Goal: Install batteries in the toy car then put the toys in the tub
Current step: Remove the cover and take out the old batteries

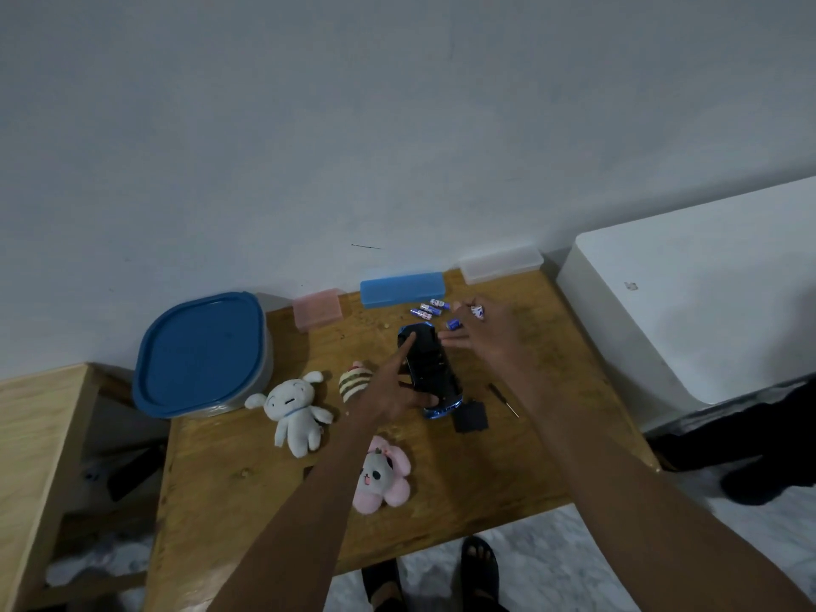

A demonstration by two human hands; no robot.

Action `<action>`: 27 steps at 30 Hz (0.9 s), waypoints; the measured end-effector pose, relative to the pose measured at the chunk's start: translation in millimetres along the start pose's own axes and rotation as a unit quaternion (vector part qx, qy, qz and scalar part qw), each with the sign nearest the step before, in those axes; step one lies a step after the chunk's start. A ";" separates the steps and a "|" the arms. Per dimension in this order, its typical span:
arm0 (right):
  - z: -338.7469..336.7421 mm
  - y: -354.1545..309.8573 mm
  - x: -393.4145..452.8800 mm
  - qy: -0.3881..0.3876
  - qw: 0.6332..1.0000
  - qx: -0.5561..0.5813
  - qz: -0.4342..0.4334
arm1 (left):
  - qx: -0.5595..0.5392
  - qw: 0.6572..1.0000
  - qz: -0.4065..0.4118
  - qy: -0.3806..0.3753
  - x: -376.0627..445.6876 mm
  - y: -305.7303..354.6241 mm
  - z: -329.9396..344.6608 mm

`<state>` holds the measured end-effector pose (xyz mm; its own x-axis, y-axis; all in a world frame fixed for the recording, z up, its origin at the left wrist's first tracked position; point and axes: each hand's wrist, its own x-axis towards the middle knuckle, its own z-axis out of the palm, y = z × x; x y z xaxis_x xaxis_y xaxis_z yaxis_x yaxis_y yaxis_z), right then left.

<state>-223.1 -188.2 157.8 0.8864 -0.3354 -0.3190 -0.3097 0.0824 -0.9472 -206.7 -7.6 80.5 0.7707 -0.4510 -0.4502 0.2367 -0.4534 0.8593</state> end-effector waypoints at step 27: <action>-30.9 38.6 26.5 0.018 0.991 0.098 0.092 | 0.287 0.947 -0.001 0.142 21.6 13.1 24.4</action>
<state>-222.2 -222.9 113.7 0.8073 -0.3309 -0.4886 -0.3885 0.3250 -0.8622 -201.4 -42.1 76.2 0.9181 -0.2608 -0.2984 -0.0590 -0.8346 0.5477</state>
